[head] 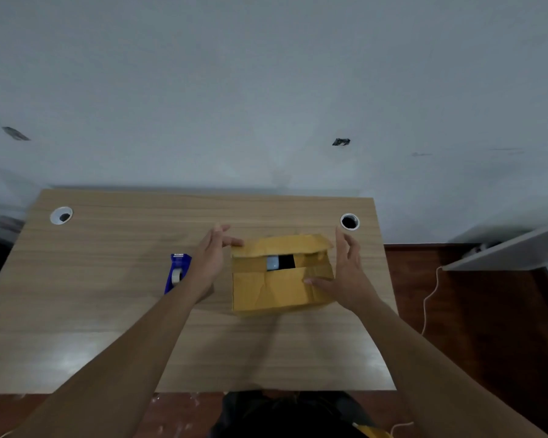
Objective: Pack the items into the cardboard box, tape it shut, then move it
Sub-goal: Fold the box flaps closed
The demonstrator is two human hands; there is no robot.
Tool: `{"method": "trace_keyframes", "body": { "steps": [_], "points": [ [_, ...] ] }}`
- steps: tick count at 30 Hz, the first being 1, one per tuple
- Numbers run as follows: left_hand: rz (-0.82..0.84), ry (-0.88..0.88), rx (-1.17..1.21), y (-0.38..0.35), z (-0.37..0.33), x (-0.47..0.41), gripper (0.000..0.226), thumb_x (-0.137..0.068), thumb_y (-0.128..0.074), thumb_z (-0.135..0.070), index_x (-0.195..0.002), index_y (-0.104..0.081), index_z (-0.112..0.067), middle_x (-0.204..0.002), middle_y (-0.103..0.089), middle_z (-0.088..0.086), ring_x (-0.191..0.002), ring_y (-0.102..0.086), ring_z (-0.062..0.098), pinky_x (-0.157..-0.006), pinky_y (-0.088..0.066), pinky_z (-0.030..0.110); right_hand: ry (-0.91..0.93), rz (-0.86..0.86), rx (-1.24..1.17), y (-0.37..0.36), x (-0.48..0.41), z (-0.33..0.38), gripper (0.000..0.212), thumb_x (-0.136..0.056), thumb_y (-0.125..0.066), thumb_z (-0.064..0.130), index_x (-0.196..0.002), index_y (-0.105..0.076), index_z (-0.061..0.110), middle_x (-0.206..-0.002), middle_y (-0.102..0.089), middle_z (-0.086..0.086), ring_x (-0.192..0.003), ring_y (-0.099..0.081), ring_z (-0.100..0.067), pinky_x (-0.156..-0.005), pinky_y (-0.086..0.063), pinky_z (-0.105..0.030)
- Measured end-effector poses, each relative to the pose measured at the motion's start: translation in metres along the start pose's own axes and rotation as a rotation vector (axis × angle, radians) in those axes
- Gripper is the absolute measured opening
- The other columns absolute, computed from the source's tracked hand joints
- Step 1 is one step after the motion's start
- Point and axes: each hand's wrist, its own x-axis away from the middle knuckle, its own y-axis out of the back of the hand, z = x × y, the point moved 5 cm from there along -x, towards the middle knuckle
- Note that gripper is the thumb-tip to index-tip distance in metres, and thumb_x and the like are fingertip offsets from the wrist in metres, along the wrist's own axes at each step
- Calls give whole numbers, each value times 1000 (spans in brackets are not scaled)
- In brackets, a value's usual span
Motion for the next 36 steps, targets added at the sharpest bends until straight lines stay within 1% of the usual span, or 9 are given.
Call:
{"method": "trace_keyframes", "body": {
  "steps": [2,5,7,9,12,16,22,27,36],
  "points": [
    [51,-22,-93,2,8,5,48,-111,-20,-66,-112,-68,-59,-128,-76,-20,-143,-54,15,-124,-35,55,9,17,40,2,1,0,139,-74,-89,66,-172,6,38,-173,2,3,-158,-21,-33,-120,-40,-60],
    [56,-38,-134,6,15,14,54,-114,-24,-59,-135,-69,-36,-118,-74,-35,-138,-57,10,-118,-41,40,35,98,102,0,3,-3,114,-81,-76,77,-171,-14,45,-174,1,8,-154,-24,-32,-123,-38,-59],
    [21,-39,-128,12,19,20,53,-116,-27,-53,-146,-62,-29,-114,-76,-34,-112,-63,4,-91,-48,11,34,147,105,-5,6,-8,103,-84,-70,81,-168,-20,50,-175,0,11,-155,-23,-33,-125,-34,-58],
    [-33,-34,-99,21,28,28,48,-117,-30,-50,-146,-63,-30,-114,-78,-29,-88,-57,0,-68,-46,2,20,179,106,-12,7,-14,98,-87,-65,82,-168,-17,54,-176,0,10,-157,-22,-35,-127,-31,-58],
    [-116,-37,-17,37,48,37,42,-117,-36,-45,-134,-72,-30,-106,-82,-14,-107,-70,6,-95,-53,25,9,206,52,-20,9,-18,94,-90,-61,83,-165,-9,60,-176,-5,11,-159,-26,-33,-125,-36,-53],
    [-236,-63,-16,68,74,48,39,-116,-44,-36,-108,-79,-20,-80,-69,4,-79,-65,22,-74,-48,36,-17,212,-9,-26,12,-17,92,-95,-61,75,-168,-8,55,-173,-21,4,-152,-41,-28,-116,-43,-39],
    [-472,50,-253,112,122,28,50,-95,-69,-61,-110,-67,-14,-100,-69,2,-101,-71,31,-85,-59,51,-59,179,-14,-34,17,-16,88,-99,-60,69,-168,-7,56,-171,-31,-2,-148,-48,-31,-110,-47,-42],
    [-263,197,-616,105,153,8,83,-85,-82,-64,-134,-50,-4,-130,-54,15,-128,-50,37,-102,-48,49,-92,142,-35,-43,26,-13,86,-100,-59,67,-167,-7,57,-171,-31,-1,-147,-48,-31,-109,-47,-40],
    [-194,184,-607,109,165,-10,50,-97,-79,-26,-124,-48,3,-124,-64,30,-107,-65,48,-76,-47,45,-155,81,-28,-64,56,-5,88,-103,-57,64,-169,1,53,-175,-25,-4,-152,-43,-35,-115,-48,-53]
  ]
}}
